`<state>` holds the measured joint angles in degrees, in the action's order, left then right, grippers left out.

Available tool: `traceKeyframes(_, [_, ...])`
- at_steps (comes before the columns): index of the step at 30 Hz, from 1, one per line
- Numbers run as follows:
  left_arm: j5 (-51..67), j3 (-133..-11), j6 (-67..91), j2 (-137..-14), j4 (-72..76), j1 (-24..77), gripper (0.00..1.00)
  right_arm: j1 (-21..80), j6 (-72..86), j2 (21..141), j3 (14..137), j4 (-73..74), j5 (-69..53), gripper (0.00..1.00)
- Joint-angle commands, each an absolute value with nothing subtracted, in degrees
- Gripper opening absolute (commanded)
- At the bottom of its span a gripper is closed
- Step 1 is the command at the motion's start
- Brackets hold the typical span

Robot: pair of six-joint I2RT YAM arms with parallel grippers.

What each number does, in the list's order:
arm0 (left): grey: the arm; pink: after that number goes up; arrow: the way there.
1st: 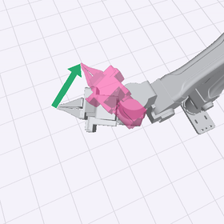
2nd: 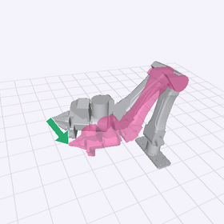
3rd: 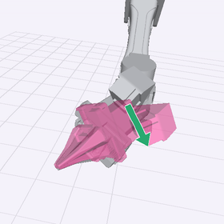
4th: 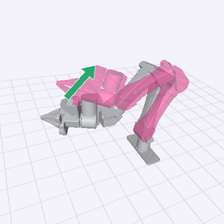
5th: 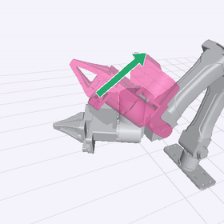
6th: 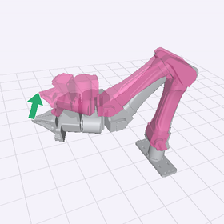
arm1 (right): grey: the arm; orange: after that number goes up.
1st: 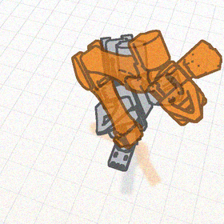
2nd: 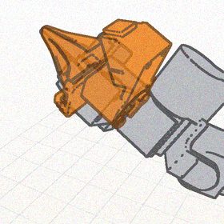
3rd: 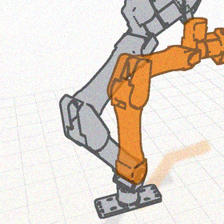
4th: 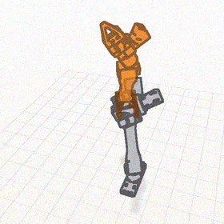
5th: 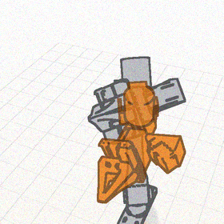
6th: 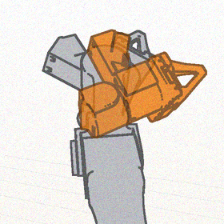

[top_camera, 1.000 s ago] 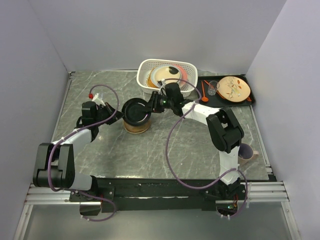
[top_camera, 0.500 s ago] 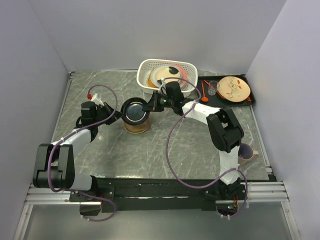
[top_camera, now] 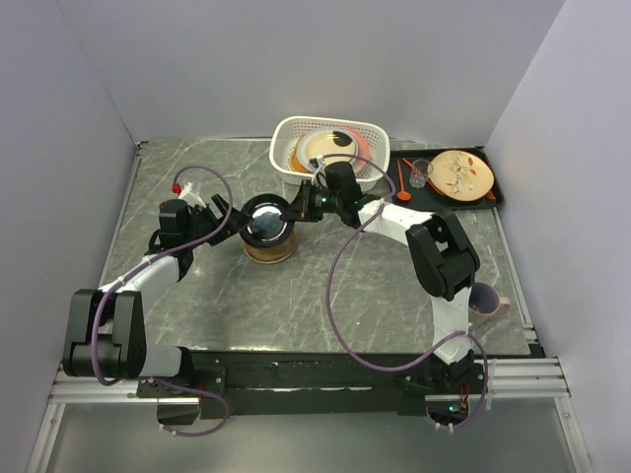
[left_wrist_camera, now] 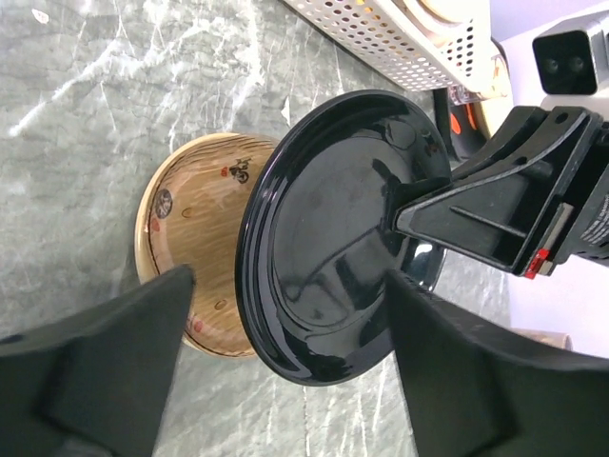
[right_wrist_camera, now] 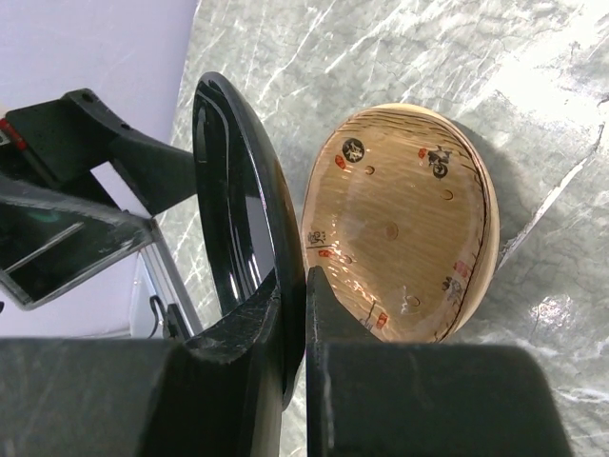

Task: Place the plates into the plastic bin on the countertop
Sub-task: Place the plate in the plastic bin.

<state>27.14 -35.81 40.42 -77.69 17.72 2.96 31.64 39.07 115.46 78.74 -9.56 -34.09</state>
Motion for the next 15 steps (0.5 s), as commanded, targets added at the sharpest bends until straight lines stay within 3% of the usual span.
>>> traceKeyframes(1, [26.81,-37.44,39.20,-75.32,18.63,3.16,0.91,31.82,38.67,115.66,81.21,-11.16,-34.63,0.00])
traceKeyframes(4, [26.46,-37.27,38.85,-74.80,18.46,3.16,0.99,31.90,38.67,115.84,81.47,-11.08,-34.63,0.00])
traceKeyframes(15, [25.75,-37.44,38.41,-74.27,17.40,3.16,0.99,31.82,38.67,116.28,81.91,-10.90,-34.54,0.00])
